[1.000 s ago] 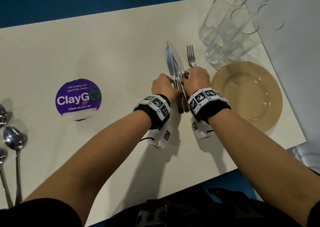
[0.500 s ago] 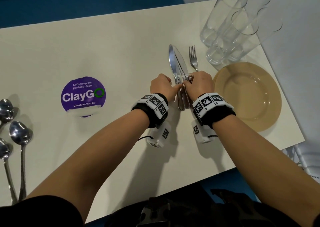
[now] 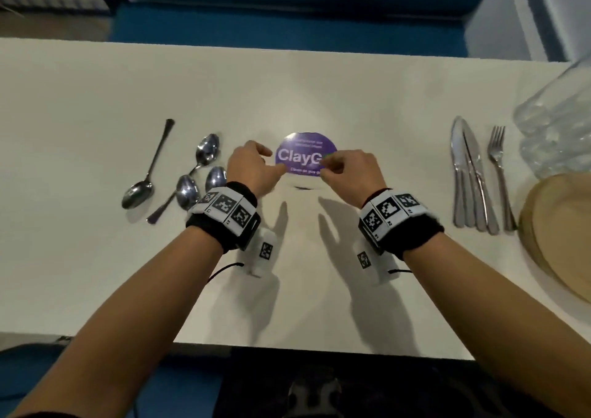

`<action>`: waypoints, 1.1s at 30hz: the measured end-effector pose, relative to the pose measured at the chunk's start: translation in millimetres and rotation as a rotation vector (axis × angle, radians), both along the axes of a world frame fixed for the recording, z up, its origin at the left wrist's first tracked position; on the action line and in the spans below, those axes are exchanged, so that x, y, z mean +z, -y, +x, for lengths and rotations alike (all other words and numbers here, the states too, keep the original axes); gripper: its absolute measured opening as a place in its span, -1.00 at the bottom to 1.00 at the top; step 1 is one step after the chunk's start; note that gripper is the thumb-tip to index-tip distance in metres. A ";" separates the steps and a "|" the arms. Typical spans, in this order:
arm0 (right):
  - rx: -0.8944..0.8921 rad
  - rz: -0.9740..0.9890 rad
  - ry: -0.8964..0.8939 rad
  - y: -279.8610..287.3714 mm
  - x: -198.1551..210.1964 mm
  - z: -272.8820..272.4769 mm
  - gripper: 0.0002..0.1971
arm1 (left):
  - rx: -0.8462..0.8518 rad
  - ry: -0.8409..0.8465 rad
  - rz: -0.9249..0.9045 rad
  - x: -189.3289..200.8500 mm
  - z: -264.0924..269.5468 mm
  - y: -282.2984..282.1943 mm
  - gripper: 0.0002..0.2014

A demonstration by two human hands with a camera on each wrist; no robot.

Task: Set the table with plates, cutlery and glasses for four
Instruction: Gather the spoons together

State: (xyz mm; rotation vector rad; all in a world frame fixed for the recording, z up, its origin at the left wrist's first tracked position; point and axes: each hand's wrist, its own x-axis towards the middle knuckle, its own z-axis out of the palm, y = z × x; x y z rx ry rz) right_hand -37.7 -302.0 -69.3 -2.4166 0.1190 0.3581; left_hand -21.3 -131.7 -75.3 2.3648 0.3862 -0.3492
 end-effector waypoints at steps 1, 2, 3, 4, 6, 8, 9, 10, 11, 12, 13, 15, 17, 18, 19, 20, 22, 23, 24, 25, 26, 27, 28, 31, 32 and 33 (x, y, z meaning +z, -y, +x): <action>0.064 -0.010 -0.018 -23.7 -1.9 -4.3 -0.74 | 0.014 -0.006 0.042 1.0 -4.2 -25.8 -0.67; 0.117 -0.020 -0.042 -44.2 -4.1 -9.0 -0.73 | -0.002 -0.025 0.095 1.6 -8.9 -48.3 -0.71; 0.150 -0.028 -0.068 -58.3 -7.9 -13.3 -0.73 | -0.030 -0.053 0.143 1.2 -12.9 -63.1 -0.77; 0.166 -0.031 -0.089 -89.0 -12.0 -18.0 -0.74 | -0.068 -0.084 0.186 1.9 -18.4 -93.7 -0.81; 0.157 -0.048 -0.156 -122.7 -19.4 -24.7 -0.76 | -0.129 -0.164 0.213 -1.4 -27.4 -123.3 -0.79; 0.102 -0.062 -0.231 -159.8 -27.0 -27.7 -0.76 | -0.185 -0.226 0.217 -5.4 -33.0 -153.0 -0.75; 0.061 -0.073 -0.256 -172.5 -29.5 -29.1 -0.73 | -0.225 -0.251 0.232 -8.9 -35.1 -162.0 -0.70; 0.019 -0.091 -0.267 -182.5 -31.9 -29.9 -0.70 | -0.264 -0.278 0.237 -12.1 -37.4 -168.7 -0.66; -0.026 -0.109 -0.271 -188.8 -34.5 -30.0 -0.68 | -0.294 -0.297 0.232 -15.1 -39.4 -172.1 -0.63; -0.068 -0.127 -0.270 -193.8 -36.4 -29.4 -0.67 | -0.318 -0.304 0.221 -17.7 -41.0 -174.2 -0.60; -0.105 -0.137 -0.276 -197.9 -38.8 -29.3 -0.67 | -0.342 -0.306 0.216 -20.6 -43.4 -175.6 -0.59; -0.169 -0.132 -0.297 -204.7 -42.9 -30.8 -0.70 | -0.381 -0.294 0.219 -23.8 -47.5 -176.5 -0.60; -0.215 -0.128 -0.296 -211.0 -45.8 -32.9 -0.75 | -0.374 -0.275 0.208 -26.7 -49.9 -176.2 -0.64; -0.234 -0.134 -0.291 -213.9 -46.4 -34.0 -0.76 | -0.358 -0.272 0.187 -28.6 -50.5 -176.2 -0.66; -0.247 -0.143 -0.292 -216.6 -45.9 -34.7 -0.75 | -0.339 -0.270 0.163 -30.0 -50.6 -176.1 -0.66; -0.248 -0.154 -0.300 -219.1 -45.4 -35.6 -0.74 | -0.319 -0.265 0.146 -32.1 -51.3 -176.7 -0.66; -0.232 -0.184 -0.322 -222.6 -43.1 -35.1 -0.76 | -0.308 -0.257 0.130 -34.0 -50.5 -176.1 -0.65; -0.216 -0.201 -0.331 -223.4 -42.4 -34.5 -0.77 | -0.309 -0.259 0.120 -34.6 -50.1 -175.8 -0.65; -0.197 -0.216 -0.337 -223.3 -41.9 -33.8 -0.78 | -0.312 -0.259 0.104 -36.1 -49.3 -176.0 -0.65; -0.180 -0.221 -0.341 -222.8 -42.0 -32.9 -0.78 | -0.310 -0.258 0.080 -36.4 -48.8 -176.6 -0.66; -0.169 -0.217 -0.346 -222.1 -42.4 -31.8 -0.78 | -0.308 -0.245 0.056 -38.8 -48.1 -178.3 -0.69; -0.165 -0.206 -0.347 -221.2 -42.7 -31.2 -0.78 | -0.305 -0.231 0.022 -40.1 -47.9 -180.3 -0.73; -0.165 -0.193 -0.348 -220.1 -43.1 -30.8 -0.78 | -0.301 -0.215 -0.025 -41.6 -47.1 -182.6 -0.76; -0.187 -0.111 -0.350 -215.9 -46.0 -30.3 -0.79 | -0.213 -0.220 -0.258 -44.2 -44.3 -186.6 -0.75; -0.212 -0.041 -0.355 -213.6 -48.0 -29.6 -0.83 | -0.140 -0.237 -0.363 -42.2 -43.7 -186.3 -0.76; -0.248 0.037 -0.360 -211.0 -48.9 -29.3 -0.87 | -0.061 -0.247 -0.461 -40.1 -43.1 -185.2 -0.78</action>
